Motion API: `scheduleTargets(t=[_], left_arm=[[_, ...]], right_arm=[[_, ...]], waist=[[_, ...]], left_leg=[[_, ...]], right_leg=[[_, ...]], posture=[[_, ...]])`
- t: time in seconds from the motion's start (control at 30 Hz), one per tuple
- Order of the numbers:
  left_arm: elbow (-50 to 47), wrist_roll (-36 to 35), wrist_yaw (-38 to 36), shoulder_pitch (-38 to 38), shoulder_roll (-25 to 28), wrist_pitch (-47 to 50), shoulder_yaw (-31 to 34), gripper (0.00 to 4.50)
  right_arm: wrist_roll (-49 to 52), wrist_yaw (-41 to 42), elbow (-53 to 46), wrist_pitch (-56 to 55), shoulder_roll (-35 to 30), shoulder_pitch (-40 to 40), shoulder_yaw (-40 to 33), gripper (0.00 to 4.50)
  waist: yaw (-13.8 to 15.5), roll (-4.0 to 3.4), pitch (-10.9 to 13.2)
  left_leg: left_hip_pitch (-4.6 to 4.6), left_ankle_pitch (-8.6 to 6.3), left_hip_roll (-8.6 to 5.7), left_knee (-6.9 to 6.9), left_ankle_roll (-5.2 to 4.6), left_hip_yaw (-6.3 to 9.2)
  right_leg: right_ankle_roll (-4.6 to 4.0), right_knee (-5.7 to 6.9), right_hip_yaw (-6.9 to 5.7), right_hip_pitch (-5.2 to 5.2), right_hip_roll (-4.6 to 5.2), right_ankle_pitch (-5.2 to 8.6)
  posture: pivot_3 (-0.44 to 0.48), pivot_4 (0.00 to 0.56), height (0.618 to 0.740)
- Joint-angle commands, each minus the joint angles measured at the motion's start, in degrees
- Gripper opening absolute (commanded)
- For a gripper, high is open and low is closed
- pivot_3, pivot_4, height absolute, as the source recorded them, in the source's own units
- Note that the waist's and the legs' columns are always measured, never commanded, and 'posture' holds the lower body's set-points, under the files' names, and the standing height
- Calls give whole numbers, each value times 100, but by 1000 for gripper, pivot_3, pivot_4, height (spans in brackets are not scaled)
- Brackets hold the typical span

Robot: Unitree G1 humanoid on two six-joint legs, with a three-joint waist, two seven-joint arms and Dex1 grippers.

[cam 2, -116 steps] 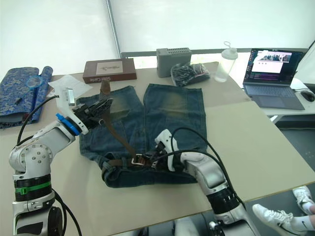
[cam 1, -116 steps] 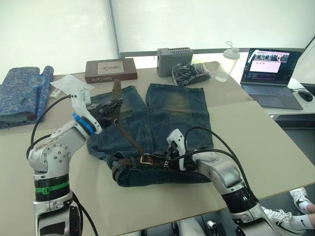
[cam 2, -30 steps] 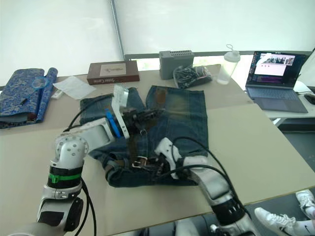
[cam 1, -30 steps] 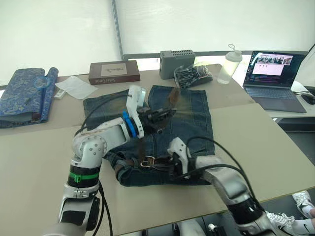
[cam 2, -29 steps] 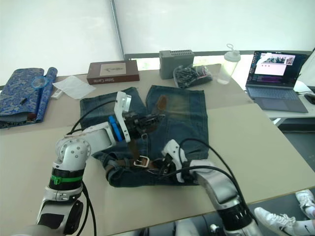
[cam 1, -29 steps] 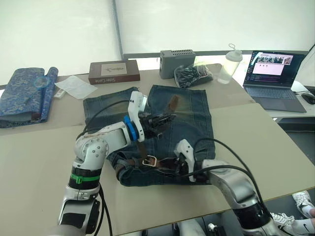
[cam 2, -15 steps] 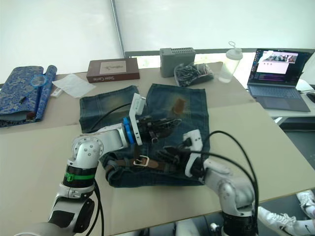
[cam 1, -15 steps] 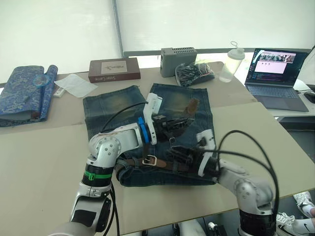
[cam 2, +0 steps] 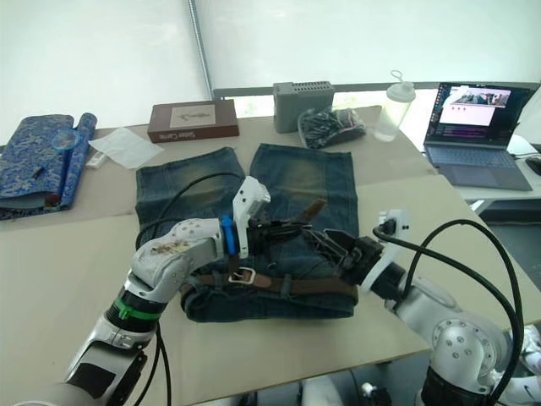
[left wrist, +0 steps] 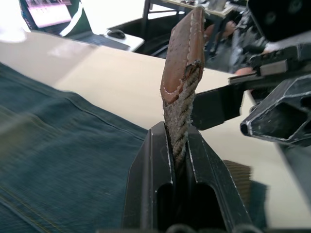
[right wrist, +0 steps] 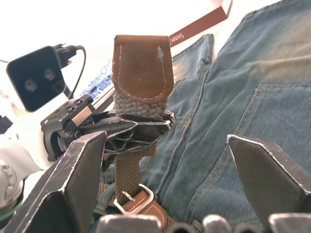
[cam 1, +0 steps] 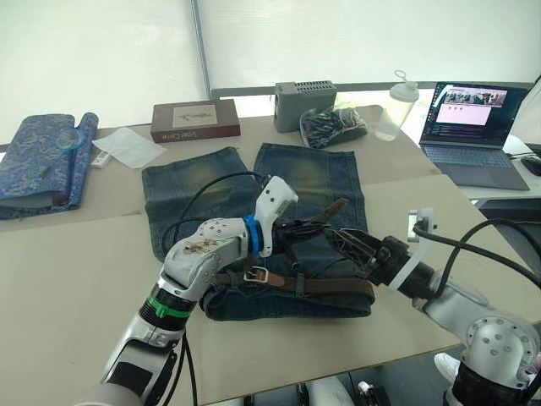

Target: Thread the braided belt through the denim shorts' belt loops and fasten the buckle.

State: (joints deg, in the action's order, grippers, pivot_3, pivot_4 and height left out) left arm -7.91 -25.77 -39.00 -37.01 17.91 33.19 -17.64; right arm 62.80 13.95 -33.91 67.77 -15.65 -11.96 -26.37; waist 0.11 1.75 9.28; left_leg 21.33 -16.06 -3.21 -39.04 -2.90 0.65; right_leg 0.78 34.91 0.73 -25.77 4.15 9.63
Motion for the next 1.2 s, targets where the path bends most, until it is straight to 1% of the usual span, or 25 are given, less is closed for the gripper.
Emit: scheduleTargets(t=[0.03, 0.1, 0.13, 0.17, 0.27, 0.4, 0.6, 0.63, 0.67, 0.7, 0.73, 0.77, 0.8, 0.87, 0.9, 0.93, 0.97, 1.0, 1.03, 1.07, 1.1, 1.13, 1.17, 1.2], left_arm=[[172, 1307, 283, -83, 62, -1437, -372, 0], [335, 1937, 467, -77, 81, -2124, -543, 0], [405, 2122, 511, -62, 68, -2360, -580, 0], [503, 2549, 664, -47, 128, -2796, -714, 0], [810, 3435, 1015, -2, 243, -3705, -925, 0], [1097, 3868, 1140, -35, 235, -4329, -937, 0], [1312, 4071, 1113, -32, 124, -4664, -855, 0], [1323, 4091, 1111, -31, 109, -4701, -842, 0], [1332, 4098, 1107, -28, 95, -4723, -827, 0], [1341, 4103, 1098, -26, 86, -4751, -818, 0], [1352, 4114, 1089, -31, 85, -4800, -817, 0], [1357, 4122, 1081, -33, 86, -4849, -812, 0], [1360, 4119, 1069, -32, 83, -4875, -800, 0], [1366, 4121, 1042, -30, 85, -4931, -789, 0], [1376, 4107, 1000, -29, 102, -4967, -789, 0], [1385, 4099, 968, -28, 114, -4997, -787, 0], [1364, 3916, 855, -9, 115, -4987, -719, 377], [1343, 3784, 769, 9, 110, -4976, -665, 603], [1318, 3634, 621, 27, 121, -5000, -635, 753], [1219, 3335, 458, 75, 77, -4811, -533, 753], [1029, 2881, 231, 141, 12, -4424, -395, 753], [809, 2439, -65, 206, 21, -4076, -295, 753], [552, 1965, -315, 268, 37, -3567, -151, 753], [325, 1545, -453, 302, 71, -3059, 37, 925]], right_arm=[[472, -704, -50, 15, -60, -79, 7, 4430], [704, -1101, -50, -26, -59, -78, 43, 4430], [822, -1265, -50, -77, -67, -79, 67, 4430], [994, -1506, -62, -169, -7, -99, 98, 4430], [1471, -2146, -79, -460, 176, -151, 207, 4430], [1926, -2921, -54, -897, 302, -224, 426, 4430], [2416, -3482, -26, -1394, 125, -239, 778, 4430], [2463, -3529, -26, -1452, 63, -228, 835, 4190], [2508, -3589, -19, -1509, 3, -214, 893, 4044], [2556, -3627, -12, -1561, -52, -200, 943, 3756], [2596, -3653, -1, -1615, -109, -188, 993, 3366], [2612, -3675, 26, -1662, -159, -178, 1036, 3154], [2640, -3694, 49, -1716, -205, -167, 1077, 2703], [2679, -3701, 61, -1796, -303, -140, 1137, 2268], [2700, -3708, 62, -1856, -336, -134, 1160, 1822], [2719, -3713, 64, -1913, -370, -128, 1185, 1610], [2731, -3711, 68, -1961, -408, -130, 1214, 1085], [2743, -3709, 67, -2000, -442, -124, 1237, 949], [2753, -3706, 66, -2041, -471, -123, 1253, 529], [2768, -3701, 63, -2078, -501, -121, 1264, 322], [2772, -3701, 62, -2117, -531, -120, 1271, 135], [2780, -3702, 58, -2161, -561, -115, 1278, 135], [2793, -3697, 54, -2201, -600, -107, 1287, 38], [2801, -3693, 41, -2231, -643, -91, 1296, 0]], waist=[[8, 0, 0], [14, 0, 0], [23, 0, 0], [31, 0, 0], [40, 0, 0], [42, 0, 0], [39, 0, 0], [39, 0, 0], [39, -1, 0], [39, 0, 0], [39, 0, 0], [39, 0, 0], [39, 0, 0], [38, 0, 0], [36, 0, 0], [34, 0, 0], [34, 0, 0], [33, 0, 0], [30, 0, 0], [29, 0, 0], [24, -1, 0], [11, -1, 0], [-2, 0, 0], [-14, -1, 0]], left_leg=[[1, 0, 0, 0, -1, -1], [4, 1, -1, 0, -3, -3], [7, 1, -1, 0, -5, -3], [9, 1, -1, 0, -7, -3], [15, 0, 0, 0, -11, -1], [34, 2, 0, -1, -14, -1], [55, 3, -1, -8, -22, -3], [55, 4, -2, -9, -23, -3], [55, 3, -2, -10, -24, -7], [56, 3, -2, -11, -25, -8], [55, 3, -2, -13, -27, -9], [55, 3, -2, -14, -27, -10], [55, 4, -2, -14, -28, -12], [55, 5, -1, -17, -29, -14], [55, 5, -1, -18, -30, -16], [55, 6, -1, -19, -31, -17], [54, 6, -1, -20, -32, -18], [55, 6, -1, -21, -32, -18], [55, 6, -1, -22, -32, -19], [55, 6, -1, -25, -33, -19], [55, 6, -1, -26, -33, -19], [55, 6, -1, -27, -34, -20], [56, 5, -1, -30, -36, -20], [61, 4, 0, -36, -38, -18]], right_leg=[[0, 0, 0, 0, 3, 0], [1, -1, 1, 0, 9, -1], [1, -2, 4, -1, 13, -1], [2, -2, 5, -1, 16, -1], [2, -4, 6, -6, 20, -2], [4, -1, 6, -23, 22, -3], [10, 0, -5, -37, 21, -7], [11, 0, -6, -37, 21, -7], [12, 0, -8, -37, 21, -8], [13, -1, -8, -37, 21, -8], [14, 0, -8, -36, 20, -9], [15, 0, -8, -36, 20, -9], [15, 1, -8, -36, 20, -10], [16, 2, -7, -36, 20, -11], [17, 2, -6, -35, 20, -11], [18, 3, -5, -35, 19, -12], [19, 3, -5, -35, 19, -12], [19, 4, -5, -35, 19, -12], [19, 4, -4, -35, 18, -13], [19, 5, -5, -35, 18, -13], [20, 5, -5, -35, 18, -13], [20, 6, -5, -35, 18, -14], [21, 6, -5, -35, 19, -14], [21, 5, -7, -36, 18, -14]], posture=[[0, 150, 740], [0, 150, 740], [0, 150, 740], [0, 150, 740], [0, 150, 740], [0, 150, 740], [0, 150, 740], [0, 150, 740], [0, 150, 740], [0, 150, 740], [0, 150, 740], [0, 150, 740], [0, 150, 740], [0, 150, 740], [0, 150, 740], [0, 150, 740], [0, 150, 740], [0, 150, 740], [0, 150, 740], [0, 150, 740], [0, 150, 740], [0, 150, 740], [0, 150, 740], [0, 150, 740]])
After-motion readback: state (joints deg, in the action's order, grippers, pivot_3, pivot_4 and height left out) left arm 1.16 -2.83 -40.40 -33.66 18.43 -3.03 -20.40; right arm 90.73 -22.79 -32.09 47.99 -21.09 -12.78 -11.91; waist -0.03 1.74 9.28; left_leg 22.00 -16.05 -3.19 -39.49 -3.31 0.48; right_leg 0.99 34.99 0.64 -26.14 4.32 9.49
